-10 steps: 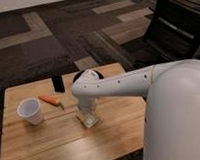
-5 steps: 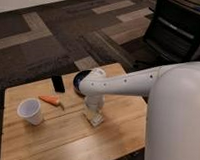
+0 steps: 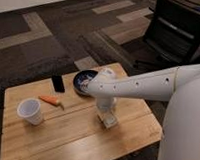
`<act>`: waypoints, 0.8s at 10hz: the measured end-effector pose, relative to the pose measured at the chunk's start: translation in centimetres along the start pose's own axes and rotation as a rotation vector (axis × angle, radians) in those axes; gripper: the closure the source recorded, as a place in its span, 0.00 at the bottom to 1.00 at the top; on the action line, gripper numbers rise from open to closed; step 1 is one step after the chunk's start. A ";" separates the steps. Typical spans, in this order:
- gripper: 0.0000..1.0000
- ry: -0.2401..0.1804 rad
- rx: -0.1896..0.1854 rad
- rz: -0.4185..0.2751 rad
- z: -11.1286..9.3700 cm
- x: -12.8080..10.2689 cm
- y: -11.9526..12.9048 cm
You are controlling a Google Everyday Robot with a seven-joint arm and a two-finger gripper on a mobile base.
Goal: Wipe the white sponge on the table
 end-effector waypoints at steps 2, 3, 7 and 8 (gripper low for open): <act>1.00 -0.006 -0.005 -0.003 -0.3 -0.2 1.2; 0.99 -0.007 -0.004 -0.002 -0.3 -0.2 1.1; 0.55 -0.006 -0.005 -0.003 -0.2 -0.2 1.1; 0.40 -0.006 -0.005 -0.004 -0.2 -0.2 1.2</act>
